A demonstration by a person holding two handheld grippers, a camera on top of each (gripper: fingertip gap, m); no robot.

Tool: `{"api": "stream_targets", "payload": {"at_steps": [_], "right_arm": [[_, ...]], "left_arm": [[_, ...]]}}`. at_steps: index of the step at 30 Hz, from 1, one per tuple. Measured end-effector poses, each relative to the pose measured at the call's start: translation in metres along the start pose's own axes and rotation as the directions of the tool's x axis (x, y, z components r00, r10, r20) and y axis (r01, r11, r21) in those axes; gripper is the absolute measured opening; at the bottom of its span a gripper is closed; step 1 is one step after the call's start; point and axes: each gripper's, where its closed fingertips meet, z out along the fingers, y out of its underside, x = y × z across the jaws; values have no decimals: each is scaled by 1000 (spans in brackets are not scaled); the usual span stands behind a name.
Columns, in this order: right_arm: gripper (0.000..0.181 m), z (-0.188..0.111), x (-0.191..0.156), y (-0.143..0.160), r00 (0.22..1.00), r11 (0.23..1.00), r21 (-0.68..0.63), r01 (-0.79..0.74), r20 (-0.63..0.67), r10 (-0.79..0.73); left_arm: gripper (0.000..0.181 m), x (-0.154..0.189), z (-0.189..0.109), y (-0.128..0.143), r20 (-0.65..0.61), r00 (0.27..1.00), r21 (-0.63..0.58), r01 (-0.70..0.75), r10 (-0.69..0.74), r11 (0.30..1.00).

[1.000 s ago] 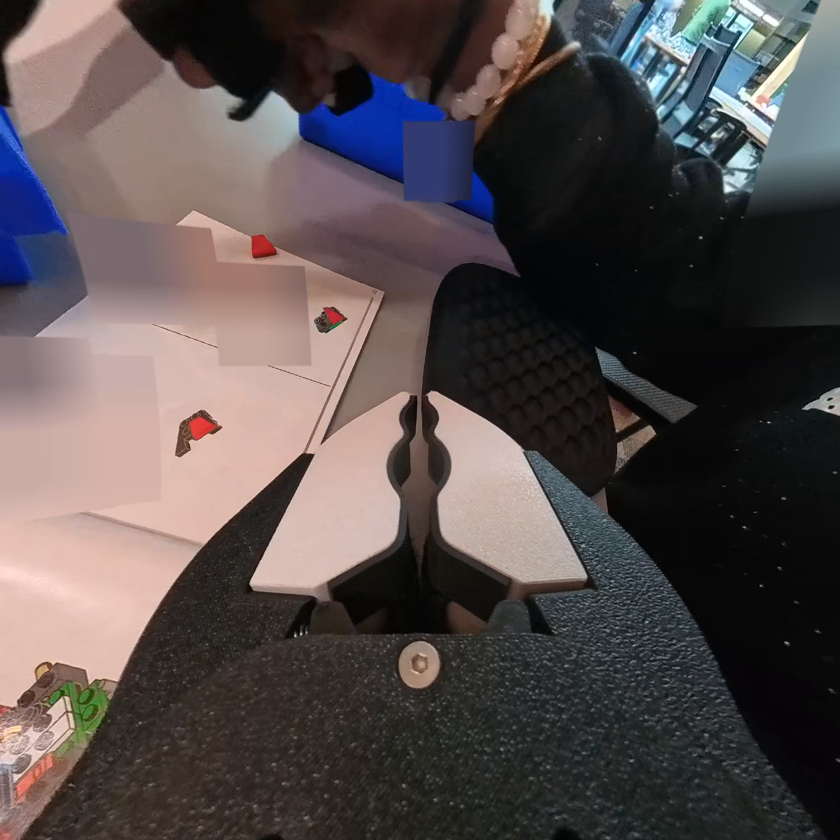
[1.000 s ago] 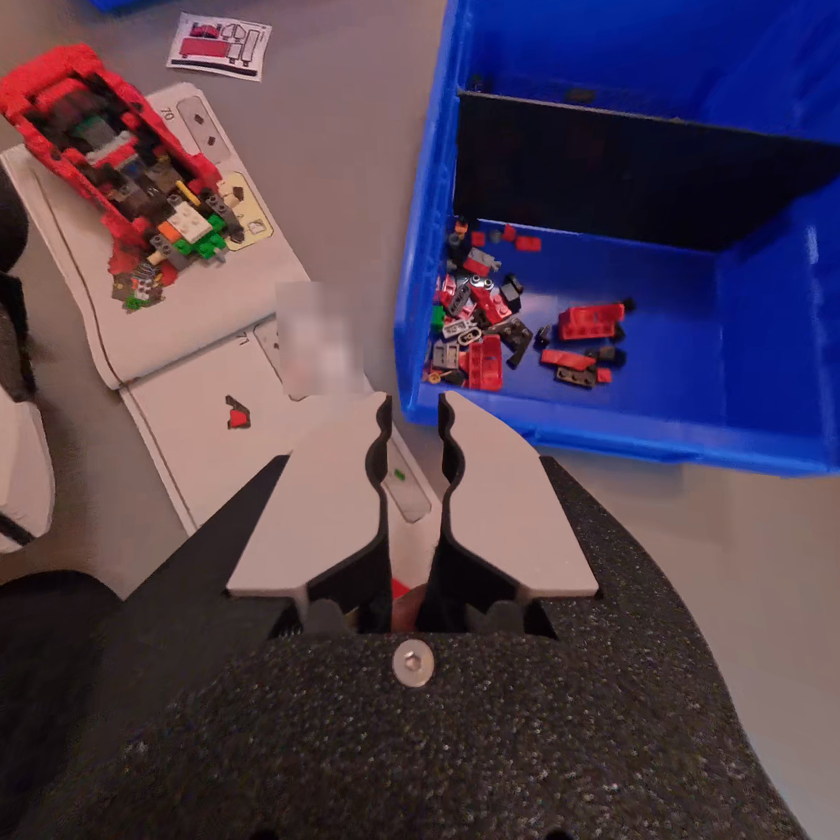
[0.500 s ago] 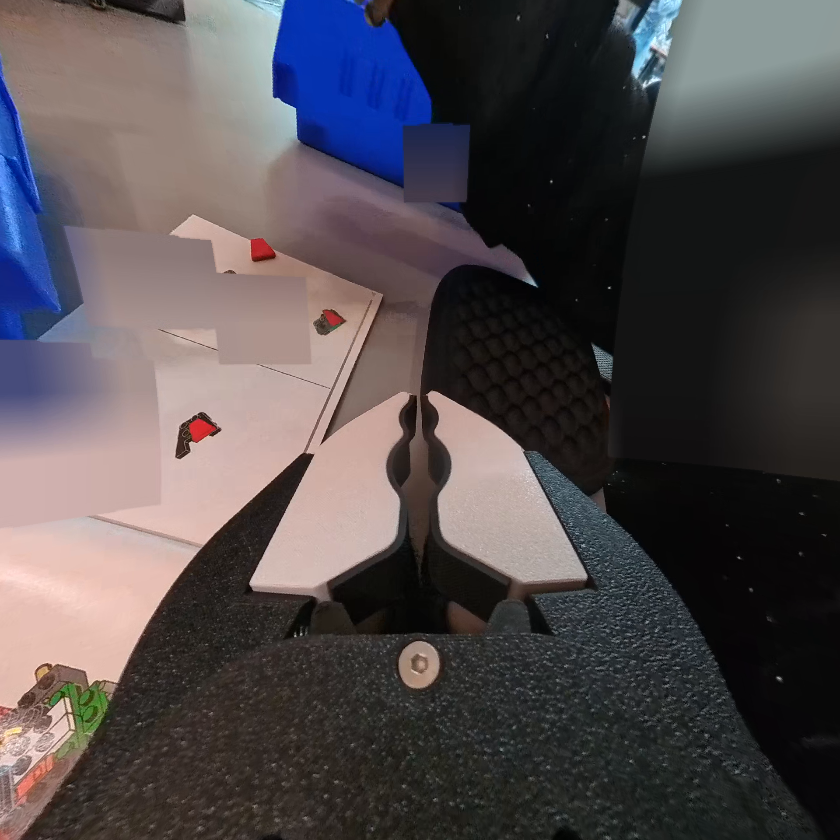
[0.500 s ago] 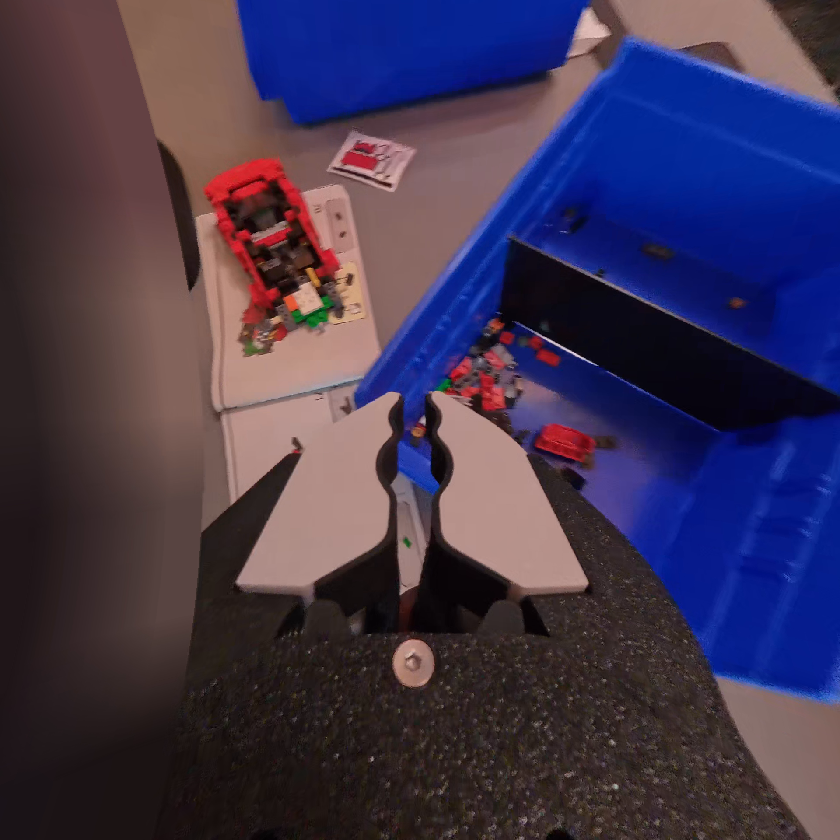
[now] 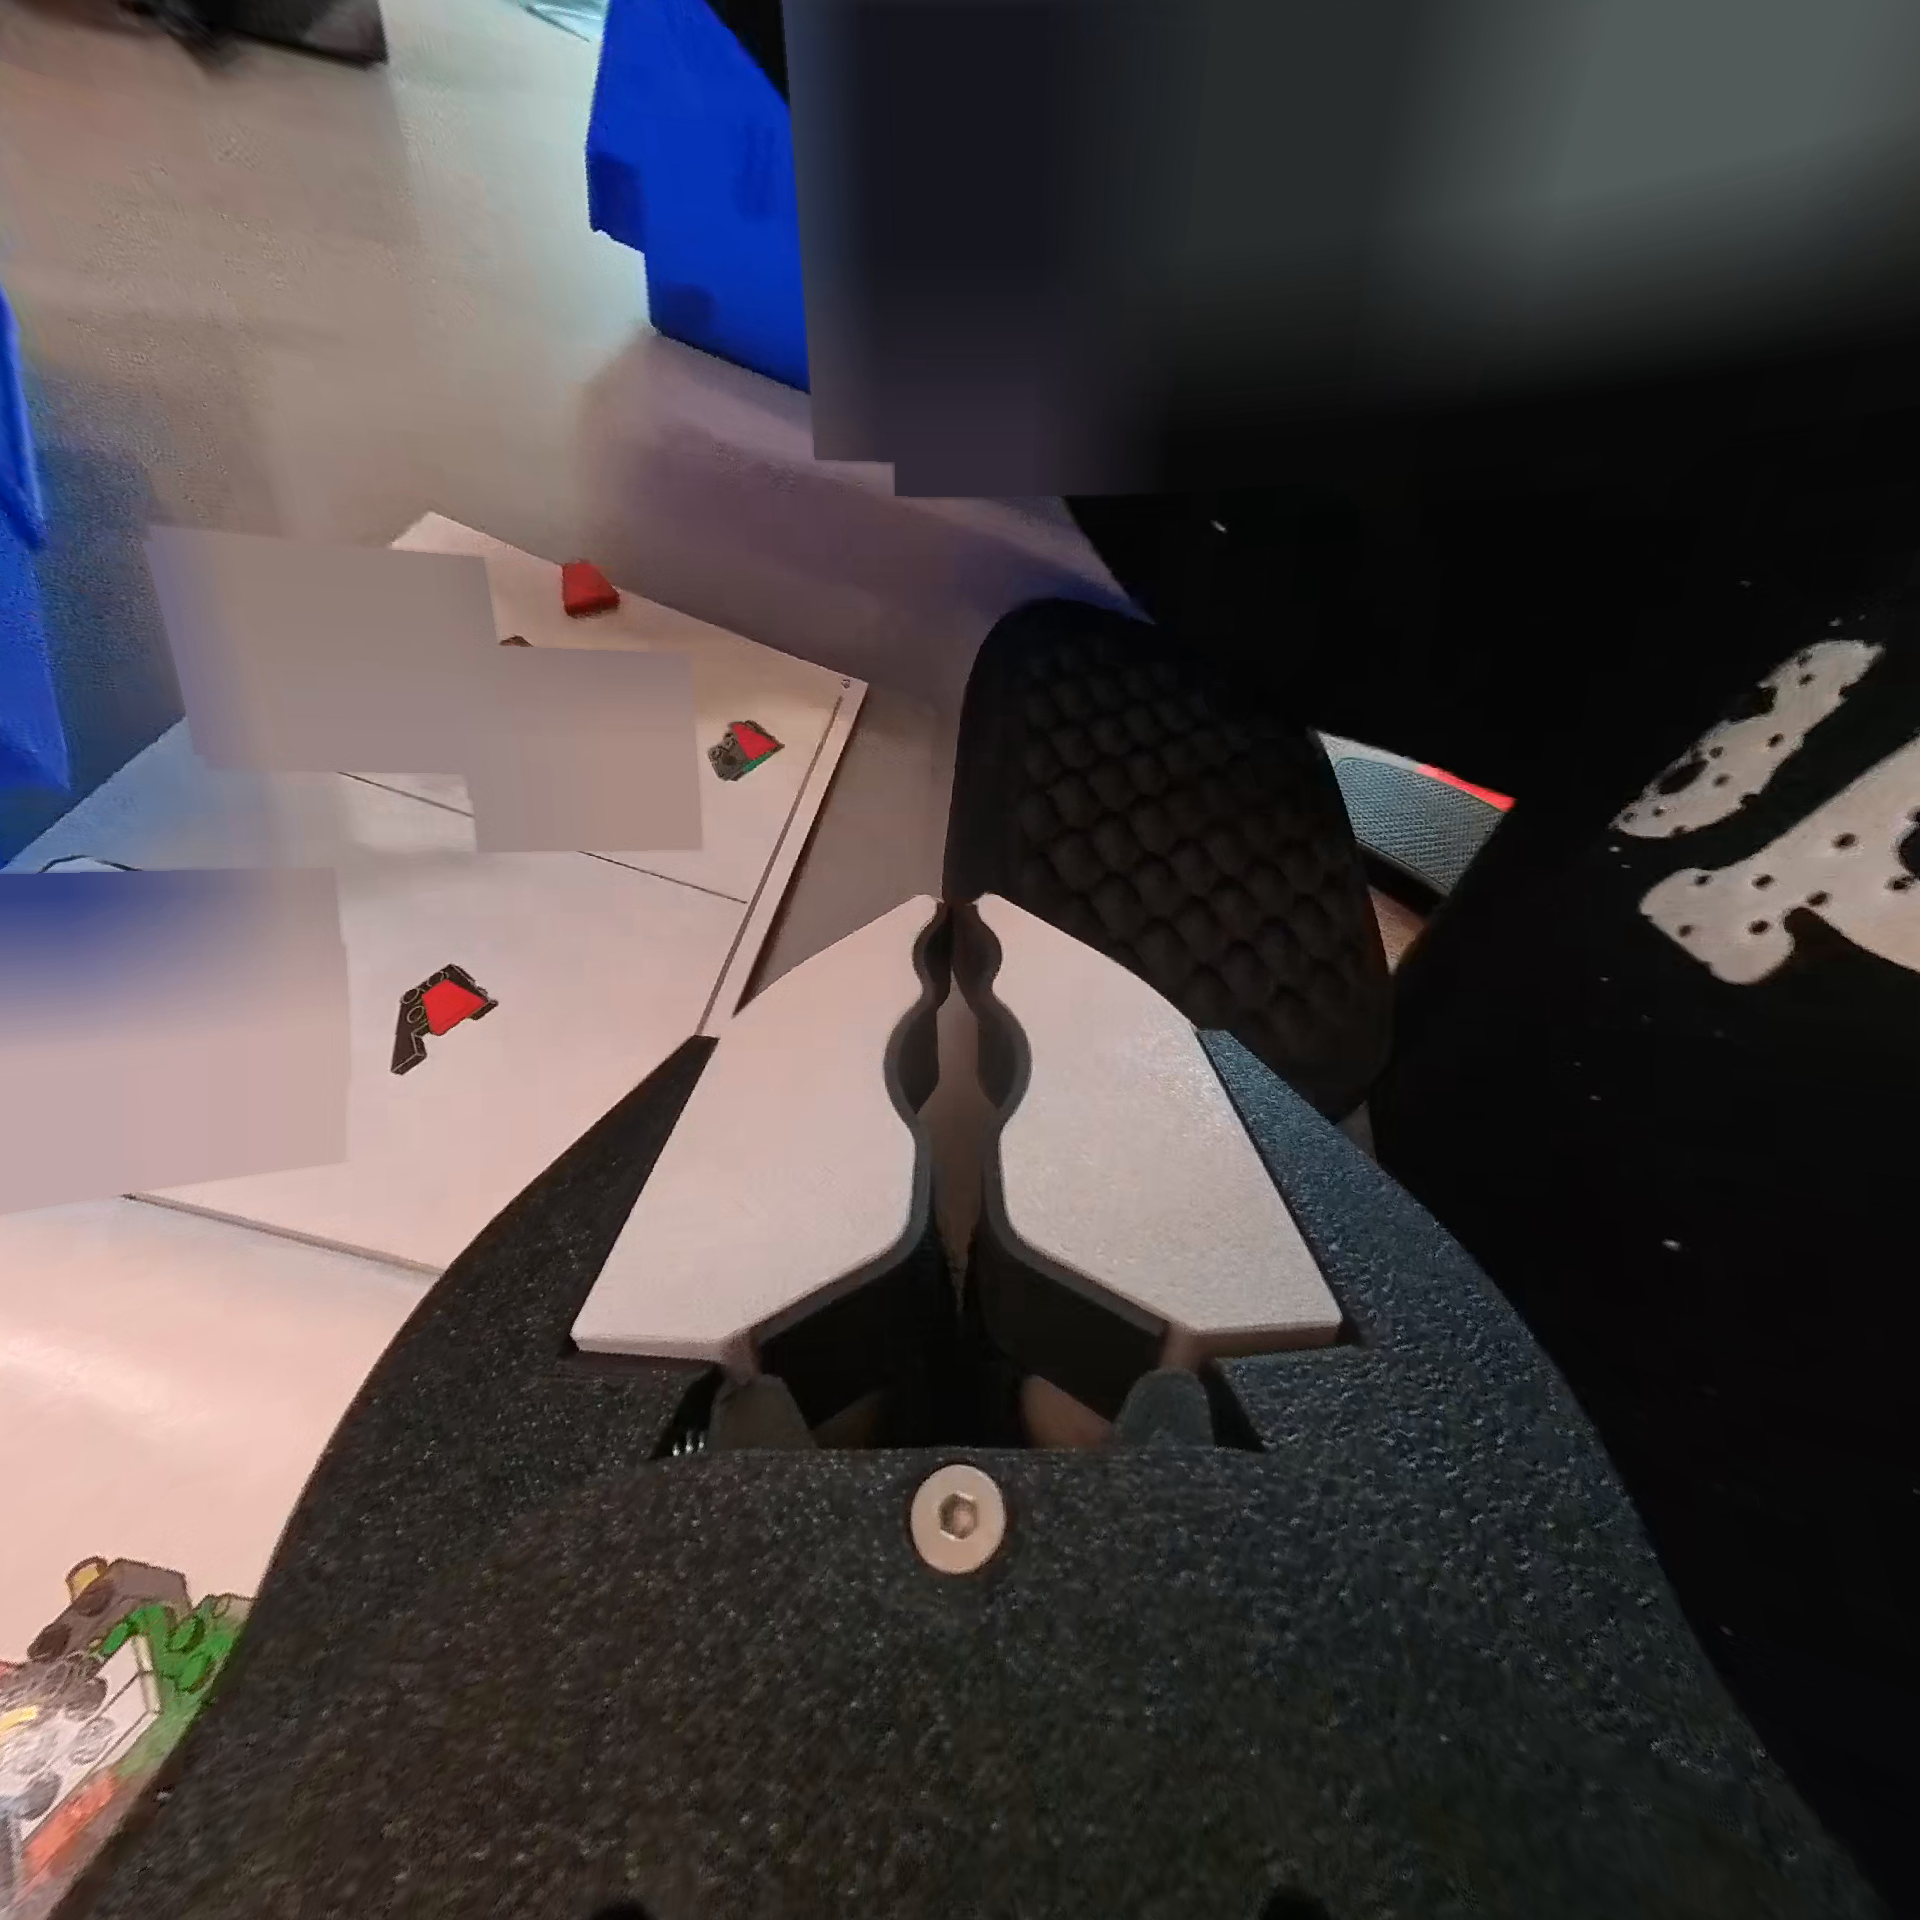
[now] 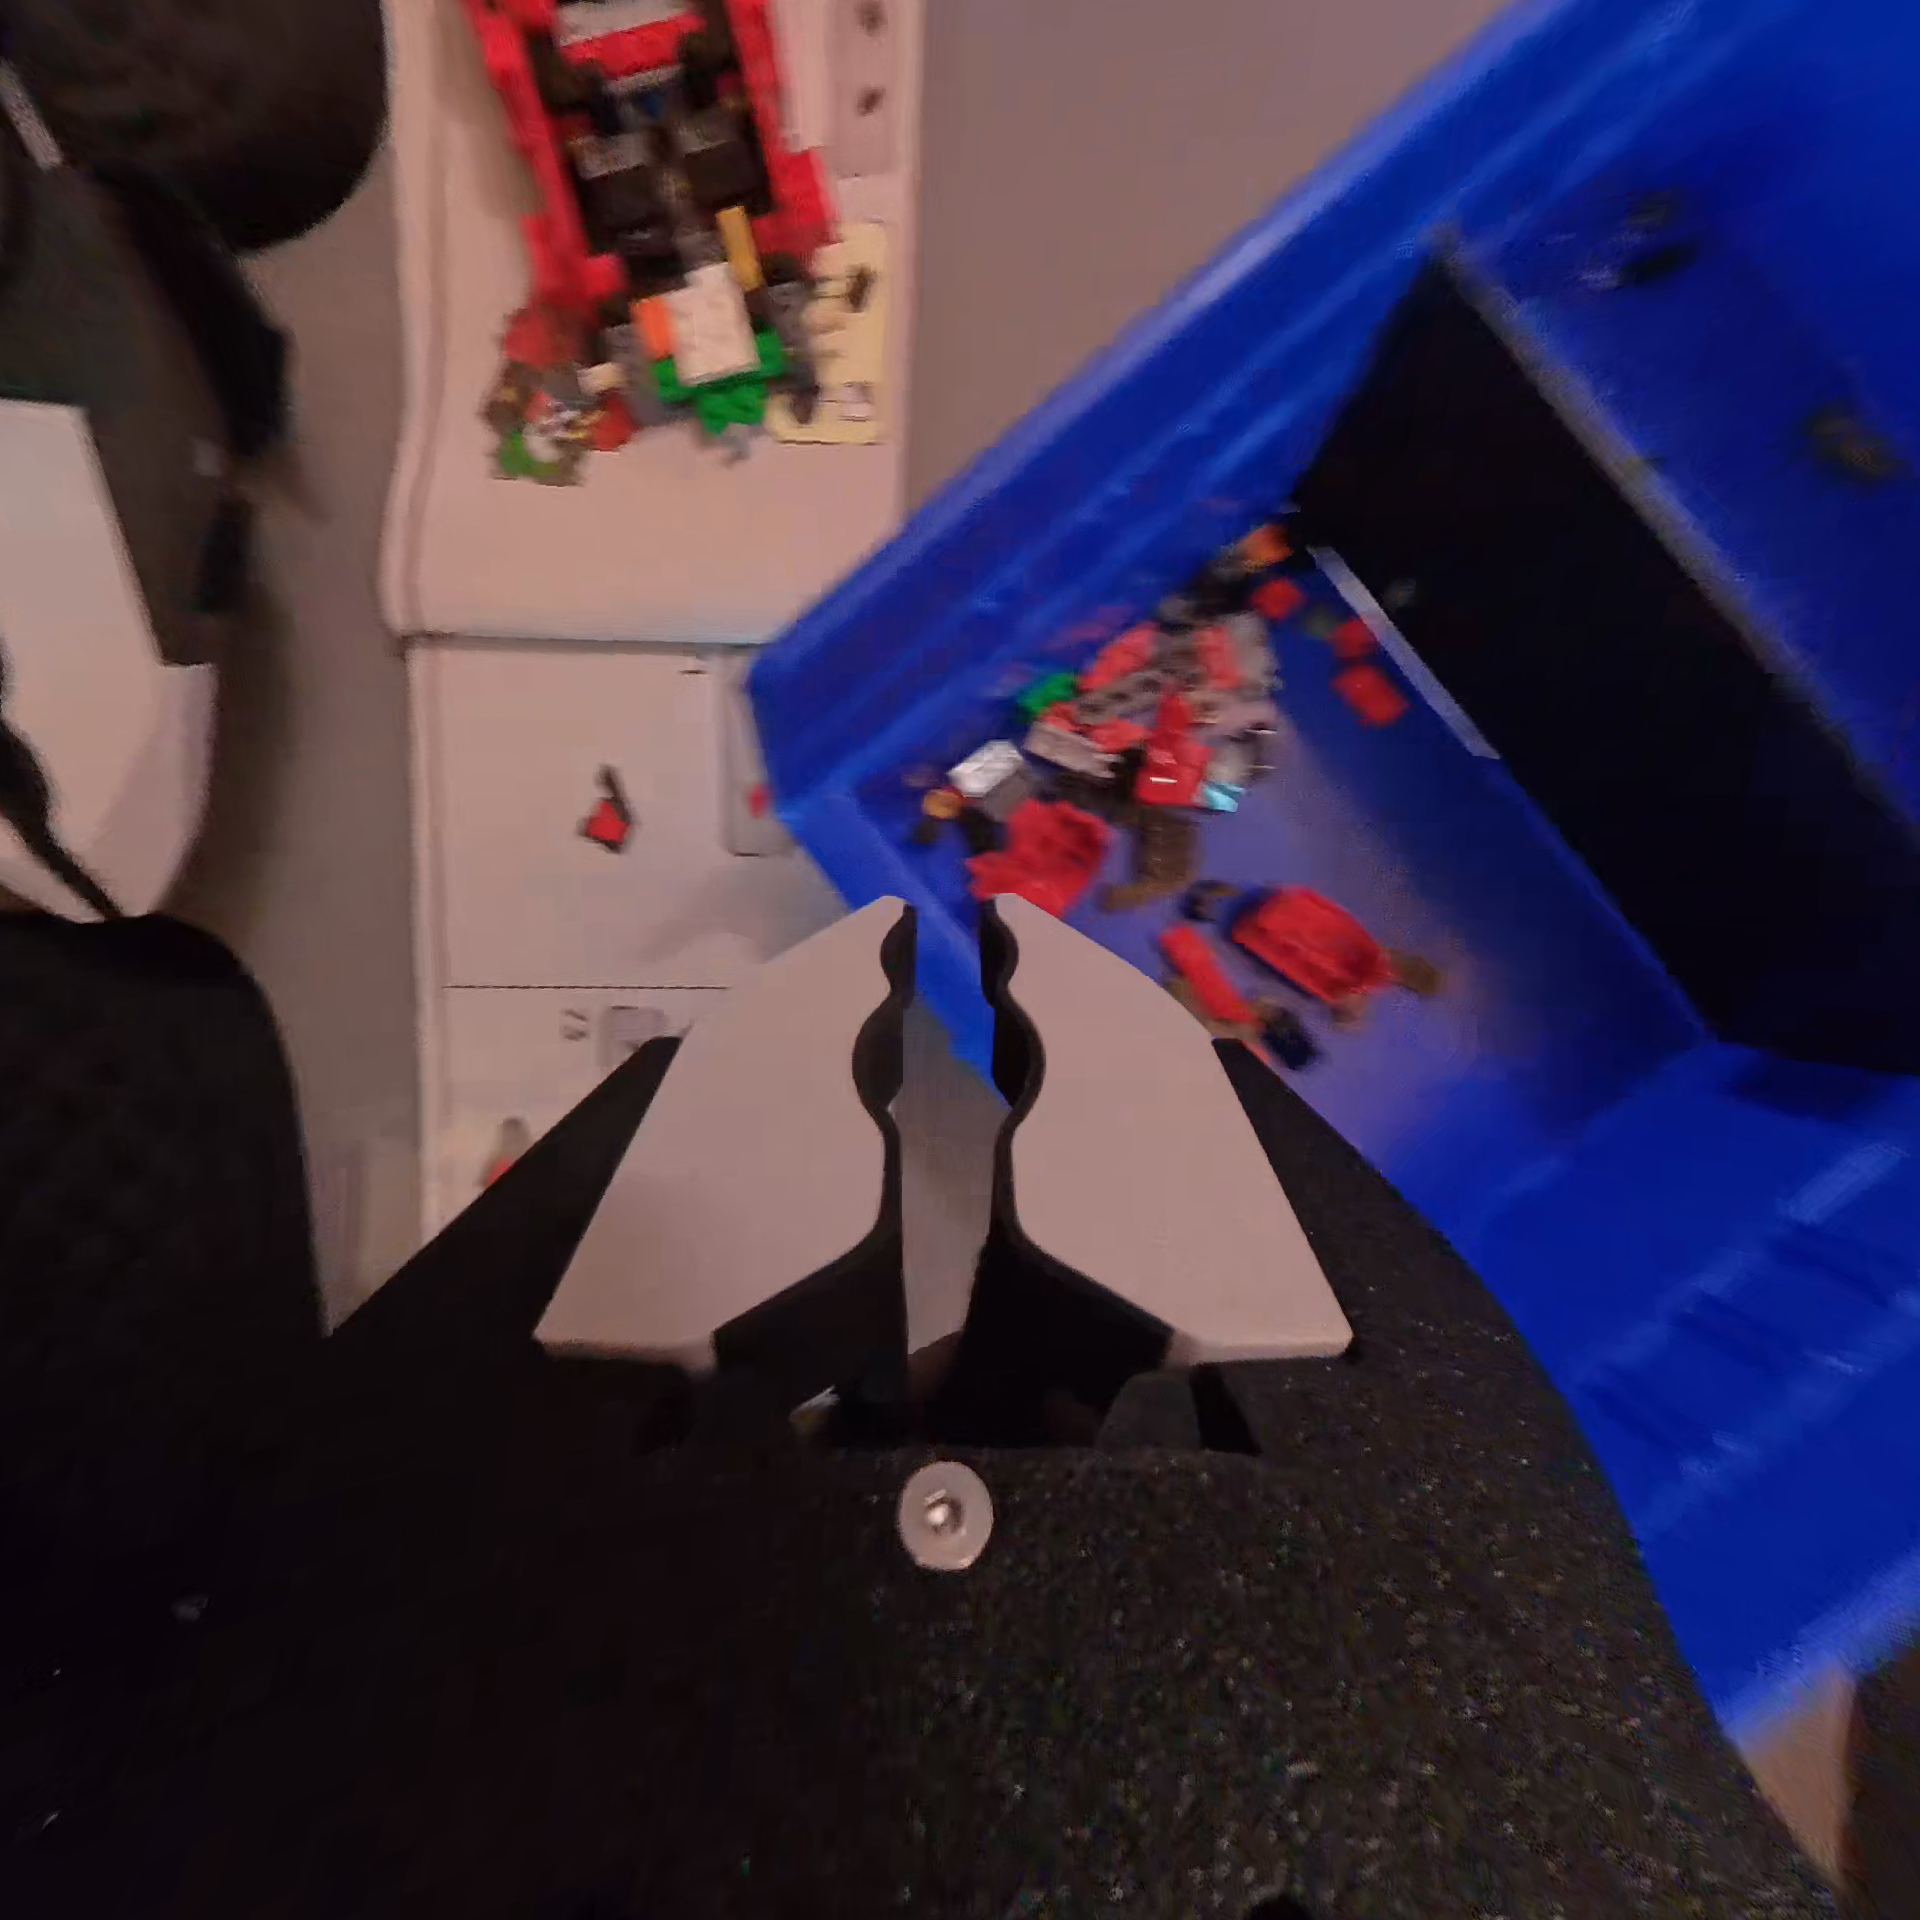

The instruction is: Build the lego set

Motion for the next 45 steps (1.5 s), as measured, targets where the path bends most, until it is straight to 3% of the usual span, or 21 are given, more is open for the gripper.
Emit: {"api": "stream_targets", "payload": {"at_steps": [5, 12, 16, 18, 23, 32, 38, 41, 43, 45], "right_arm": [[21, -16, 65, -22, 997, 994, 110, 28, -78, -20], [28, 31, 73, -33, 992, 981, 153, 120, 30, -126], [21, 56, 78, -22, 991, 991, 7, 133, -7, -133], [11, 63, 82, -25, 988, 990, -5, 139, -63, -139], [10, 64, 89, -8, 997, 995, -95, 34, -70, -40], [24, 62, 58, 10, 989, 992, -120, 41, 145, -24], [34, 70, 46, -3, 978, 987, -88, 134, 170, -118], [27, 69, 51, -13, 981, 986, -41, 161, 120, -155], [21, 71, 43, -24, 972, 984, 42, 173, 154, -178], [14, 79, 34, -21, 960, 983, 24, 184, 211, -185]], "left_arm": [[1, 2, 1, 0, -2, 1000, -6, -9, 9, 1000], [0, 1, 2, -3, -20, 1000, 16, 19, -19, 1000], [0, 0, 3, -3, -28, 999, 6, 42, -42, 999], [0, 0, 3, -4, -27, 999, 8, 38, -38, 999], [0, 1, 3, -5, -24, 999, 9, 23, -22, 1000], [0, 5, 8, -1, -39, 999, -37, 15, -17, 999], [0, 4, 8, -2, -40, 999, -28, 19, -20, 999], [0, 4, 7, -2, -41, 999, -23, 24, -25, 999], [0, 3, 8, -2, -43, 999, -21, 30, -31, 999], [0, 3, 8, -2, -45, 998, -21, 33, -34, 999]]}}
